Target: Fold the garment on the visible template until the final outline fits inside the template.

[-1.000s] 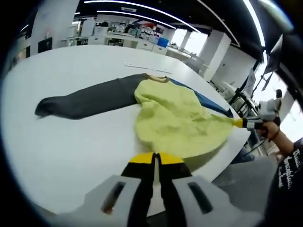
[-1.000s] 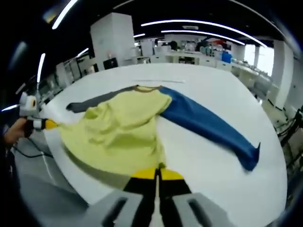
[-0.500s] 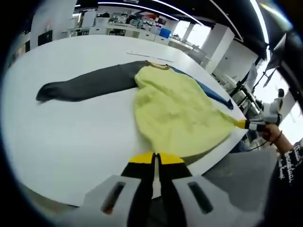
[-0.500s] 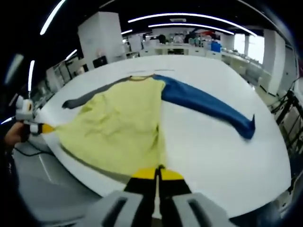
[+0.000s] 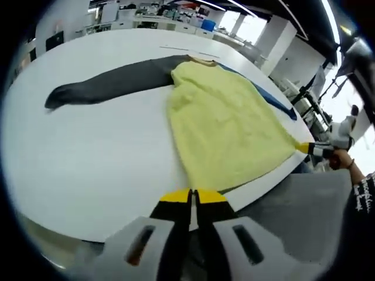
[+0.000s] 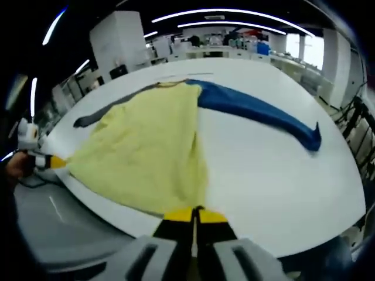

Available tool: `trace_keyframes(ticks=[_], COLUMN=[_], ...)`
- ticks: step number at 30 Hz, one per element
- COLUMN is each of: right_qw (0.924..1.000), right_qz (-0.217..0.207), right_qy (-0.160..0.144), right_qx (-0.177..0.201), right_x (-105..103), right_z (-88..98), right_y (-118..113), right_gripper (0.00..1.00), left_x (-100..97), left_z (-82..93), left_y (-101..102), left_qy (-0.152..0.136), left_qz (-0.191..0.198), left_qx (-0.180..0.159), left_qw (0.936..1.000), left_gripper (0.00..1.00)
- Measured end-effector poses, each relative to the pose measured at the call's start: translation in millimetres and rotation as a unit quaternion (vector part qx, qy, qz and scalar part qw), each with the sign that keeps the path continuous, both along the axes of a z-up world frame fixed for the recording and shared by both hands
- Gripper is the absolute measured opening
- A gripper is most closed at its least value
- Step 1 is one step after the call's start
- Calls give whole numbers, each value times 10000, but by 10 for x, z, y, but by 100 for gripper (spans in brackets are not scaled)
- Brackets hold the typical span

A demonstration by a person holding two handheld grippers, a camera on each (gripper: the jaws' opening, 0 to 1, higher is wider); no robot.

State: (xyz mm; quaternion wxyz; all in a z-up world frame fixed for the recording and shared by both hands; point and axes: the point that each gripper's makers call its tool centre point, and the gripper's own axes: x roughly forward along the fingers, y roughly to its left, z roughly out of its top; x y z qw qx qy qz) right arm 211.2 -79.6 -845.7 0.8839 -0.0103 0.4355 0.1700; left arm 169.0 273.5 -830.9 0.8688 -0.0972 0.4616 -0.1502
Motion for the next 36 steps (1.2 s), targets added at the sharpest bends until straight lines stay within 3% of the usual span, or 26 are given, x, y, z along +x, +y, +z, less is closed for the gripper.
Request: trace_keyframes(ticks=[3, 7, 11, 13, 18, 21, 27, 31, 36], right_qw=[10000, 9999, 9997, 9997, 9977, 9968, 9960, 9961, 9966], right_qz=[19, -23, 114, 172, 658, 770, 864, 862, 788], right_qy=[57, -100, -158, -141, 21, -39, 166, 147, 186], right_qx=[59, 33, -125, -128, -132, -222, -138, -137, -124], right_x=[-8, 50, 134, 176, 311, 430, 463, 486, 445], right_z=[12, 162, 207, 161, 72, 35, -35, -40, -32], right_y=[7, -35, -98, -114, -89, -87, -6, -4, -24], right_gripper=[0, 11, 13, 13, 11, 10, 8, 4, 0], left_x=[-8, 47, 101, 115, 152, 167, 161, 134, 102], left_z=[-53, 14, 33, 16, -40, -56, -92, -131, -191], left_y=[17, 9, 21, 19, 42, 32, 31, 11, 5], left_qy=[9, -210, -343, -347, -332, -303, -248, -142, -41], left_qz=[-6, -100, -78, -76, -99, -201, -246, -257, -409], left_qx=[60, 113, 194, 221, 335, 571, 703, 654, 847], left_qw=[10000, 9997, 9992, 9991, 9988, 9977, 9969, 9974, 9956], left_gripper=[0, 2, 21, 23, 18, 14, 8, 7, 4])
